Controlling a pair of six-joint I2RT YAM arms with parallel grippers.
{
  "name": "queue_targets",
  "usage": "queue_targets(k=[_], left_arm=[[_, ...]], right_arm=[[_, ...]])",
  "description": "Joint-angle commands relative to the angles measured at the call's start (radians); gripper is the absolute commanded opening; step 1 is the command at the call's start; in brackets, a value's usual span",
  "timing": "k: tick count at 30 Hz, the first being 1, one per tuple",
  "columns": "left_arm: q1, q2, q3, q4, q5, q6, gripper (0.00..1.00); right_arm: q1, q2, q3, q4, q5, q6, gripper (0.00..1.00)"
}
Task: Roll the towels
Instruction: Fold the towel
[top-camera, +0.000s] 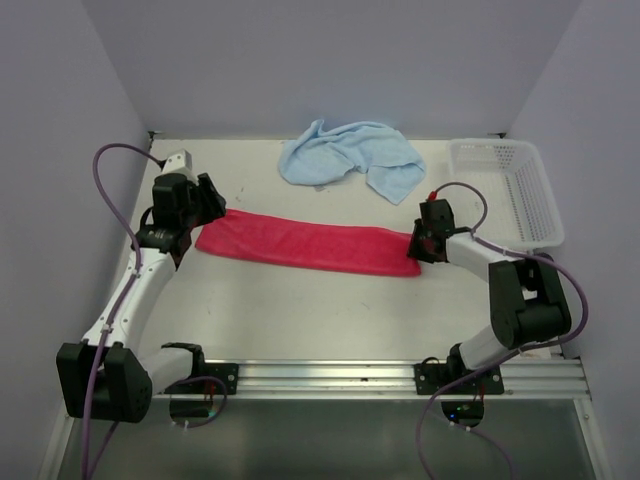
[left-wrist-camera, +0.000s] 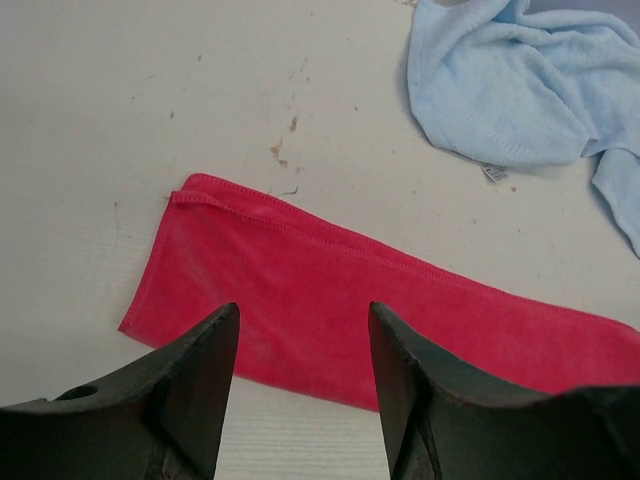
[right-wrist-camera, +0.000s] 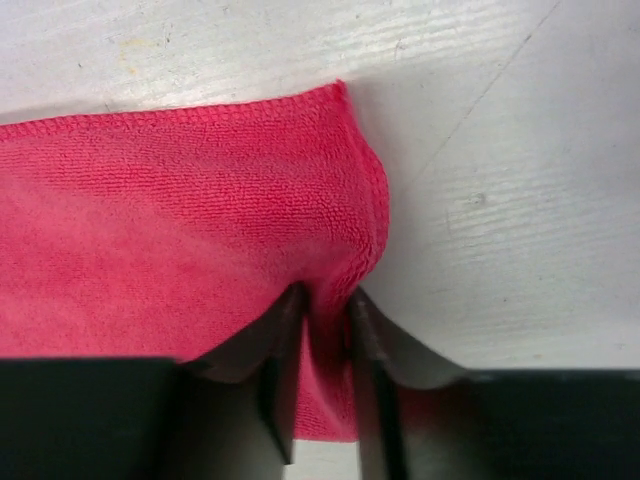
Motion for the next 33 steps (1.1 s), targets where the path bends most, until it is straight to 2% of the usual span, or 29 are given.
queue_targets(k=[1,5,8,12,18,25,28,33], left_arm=[[-0.005,-0.037,0.002,0.041,-0.016,0.026,0.59],[-0.005,-0.049,-0.003,0.042,-0.013,0.028,0.59],[-0.005,-0.059,-0.009,0.046,-0.007,0.028,0.59],[-0.005,-0.062,-0.011,0.049,0.004,0.028,0.59],[-0.007,-0.065,-0.017,0.055,0.024,0.026,0.6],[-0.01,-0.057,-0.02,0.061,0.058,0.023,0.6],[-0.013,-0.06,-0.021,0.064,0.064,0.023,0.6],[-0.016,-0.062,-0.023,0.066,0.073,0.022,0.6]], right_arm=[[0.015,0.056,0.003,-0.062,0.052,0.014,0.21],[0.016,0.032,0.018,-0.099,0.063,-0.003,0.0],[0.015,-0.025,0.059,-0.169,0.088,-0.035,0.0],[0.015,-0.087,0.196,-0.352,0.14,-0.104,0.0],[0.015,-0.166,0.366,-0.525,0.212,-0.216,0.0],[0.016,-0.16,0.533,-0.654,0.261,-0.225,0.0],[0.018,-0.133,0.616,-0.691,0.226,-0.233,0.0],[0.116,-0.059,0.745,-0.734,0.207,-0.241,0.0]])
